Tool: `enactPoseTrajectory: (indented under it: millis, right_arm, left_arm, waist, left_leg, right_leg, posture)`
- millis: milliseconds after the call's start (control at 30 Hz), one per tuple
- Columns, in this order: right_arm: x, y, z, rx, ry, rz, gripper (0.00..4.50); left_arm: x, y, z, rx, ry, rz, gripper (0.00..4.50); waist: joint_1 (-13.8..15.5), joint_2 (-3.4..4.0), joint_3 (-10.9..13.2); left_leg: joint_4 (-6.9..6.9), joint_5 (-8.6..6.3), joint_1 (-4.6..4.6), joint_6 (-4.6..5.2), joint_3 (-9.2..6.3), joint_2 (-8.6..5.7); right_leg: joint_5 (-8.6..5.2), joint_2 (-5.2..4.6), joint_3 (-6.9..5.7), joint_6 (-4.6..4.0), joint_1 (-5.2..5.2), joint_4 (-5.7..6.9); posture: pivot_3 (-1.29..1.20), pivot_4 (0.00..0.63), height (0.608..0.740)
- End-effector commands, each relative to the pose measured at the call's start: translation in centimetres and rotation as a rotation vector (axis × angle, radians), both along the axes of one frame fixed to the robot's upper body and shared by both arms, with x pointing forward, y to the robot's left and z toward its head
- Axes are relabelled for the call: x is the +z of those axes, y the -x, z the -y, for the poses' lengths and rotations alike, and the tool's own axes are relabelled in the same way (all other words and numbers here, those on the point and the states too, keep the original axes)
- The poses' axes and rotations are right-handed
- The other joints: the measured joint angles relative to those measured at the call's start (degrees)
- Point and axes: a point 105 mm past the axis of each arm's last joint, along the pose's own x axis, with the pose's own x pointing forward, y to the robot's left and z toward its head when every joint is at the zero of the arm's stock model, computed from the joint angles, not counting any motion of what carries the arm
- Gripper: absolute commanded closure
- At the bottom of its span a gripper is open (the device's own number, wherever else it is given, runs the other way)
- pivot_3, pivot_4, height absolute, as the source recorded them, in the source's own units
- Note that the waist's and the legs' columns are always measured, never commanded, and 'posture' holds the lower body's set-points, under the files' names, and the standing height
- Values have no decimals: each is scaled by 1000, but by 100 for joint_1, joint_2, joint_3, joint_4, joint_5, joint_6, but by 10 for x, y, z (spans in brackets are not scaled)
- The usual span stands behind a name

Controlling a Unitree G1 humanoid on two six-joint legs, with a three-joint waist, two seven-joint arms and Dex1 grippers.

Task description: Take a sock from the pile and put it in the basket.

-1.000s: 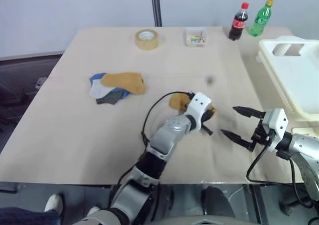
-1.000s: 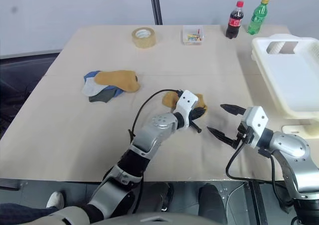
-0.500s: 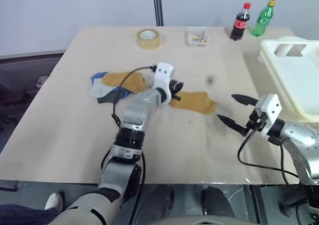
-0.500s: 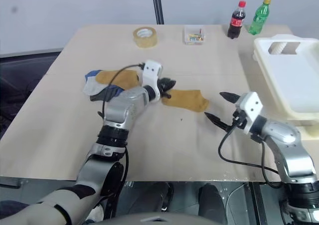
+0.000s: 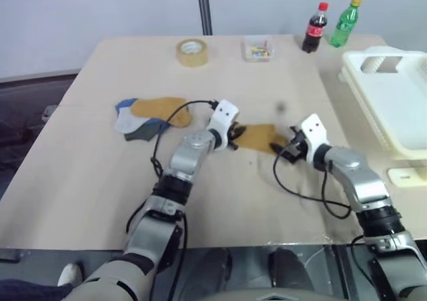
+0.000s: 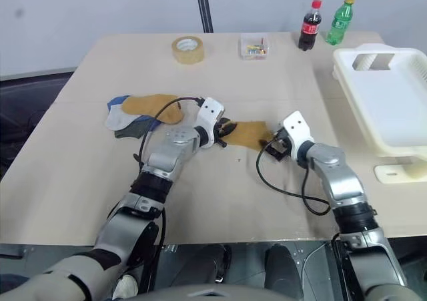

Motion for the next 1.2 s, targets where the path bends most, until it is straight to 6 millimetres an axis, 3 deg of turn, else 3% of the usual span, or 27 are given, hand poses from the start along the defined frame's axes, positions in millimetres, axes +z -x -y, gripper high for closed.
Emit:
enactPoseTrajectory:
  millis: [33, 200, 300, 367, 533, 800, 933, 1067, 1200]
  right_arm:
    - [-5, 16, 10, 41, 79, -48, 0]
    - [5, 44, 15, 81, 62, -108, 0]
    - [7, 66, 10, 146, 44, -171, 0]
    - [11, 69, 6, 151, 8, -175, 0]
    - [24, 35, -3, 20, -157, -118, 0]
    - [19, -22, -26, -62, -235, -99, 0]
    - [18, -33, -45, -25, -300, -132, 0]
    - [14, -33, -51, 0, -296, -145, 1837]
    - [15, -22, -44, 19, -276, -138, 3873]
  left_arm:
    - [-17, 26, -7, -39, -63, -63, 3089]
    - [-23, 81, -11, -111, -67, -189, 3089]
    - [-28, 96, -19, -70, -75, -226, 3089]
    - [-30, 99, -21, -48, -77, -226, 3089]
    - [-26, 76, -33, 65, -63, -154, 3089]
    - [-27, 61, -44, 53, -124, -118, 3089]
    - [-28, 57, -47, 45, -140, -109, 3089]
    - [-29, 55, -48, 35, -151, -100, 2987]
    - [-31, 58, -49, 23, -152, -105, 2987]
  waist:
    - [1, 3, -6]
    - [-6, 13, -19]
    - [12, 29, -29]
    - [18, 30, -30]
    - [21, 32, -34]
    - [-26, 32, -35]
    - [-45, 32, -36]
    - [-73, 32, -36]
    - [-106, 33, -36]
  left_leg:
    - [0, 0, 0, 0, -1, 0]
    - [-8, -1, 3, 1, -5, 3]
    - [-6, -1, 12, 2, -3, 4]
    - [-7, -1, 19, 2, -3, 5]
    - [-14, -1, 38, 2, 5, 9]
    - [-19, -1, 46, 1, 11, 8]
    - [-42, 2, 65, -4, 21, 14]
    - [-43, 2, 65, -4, 21, 13]
    - [-43, 2, 67, -4, 18, 12]
  right_leg:
    - [0, 0, 0, 0, -1, 0]
    - [0, 4, 2, 0, -1, -2]
    - [0, 6, 6, 0, 5, 4]
    - [0, 7, 5, 0, 11, 5]
    - [0, 10, 11, 1, 23, 5]
    - [1, 9, 15, 1, 22, 6]
    - [0, 14, 28, 0, 23, 11]
    - [1, 13, 29, 0, 22, 9]
    - [0, 13, 27, 1, 22, 10]
  posture:
    - [0, 150, 740]
    - [0, 150, 740]
    - [0, 150, 740]
    - [0, 150, 740]
    - [0, 150, 740]
    - [0, 150, 740]
    - [0, 150, 740]
    - [0, 150, 740]
    - [0, 150, 740]
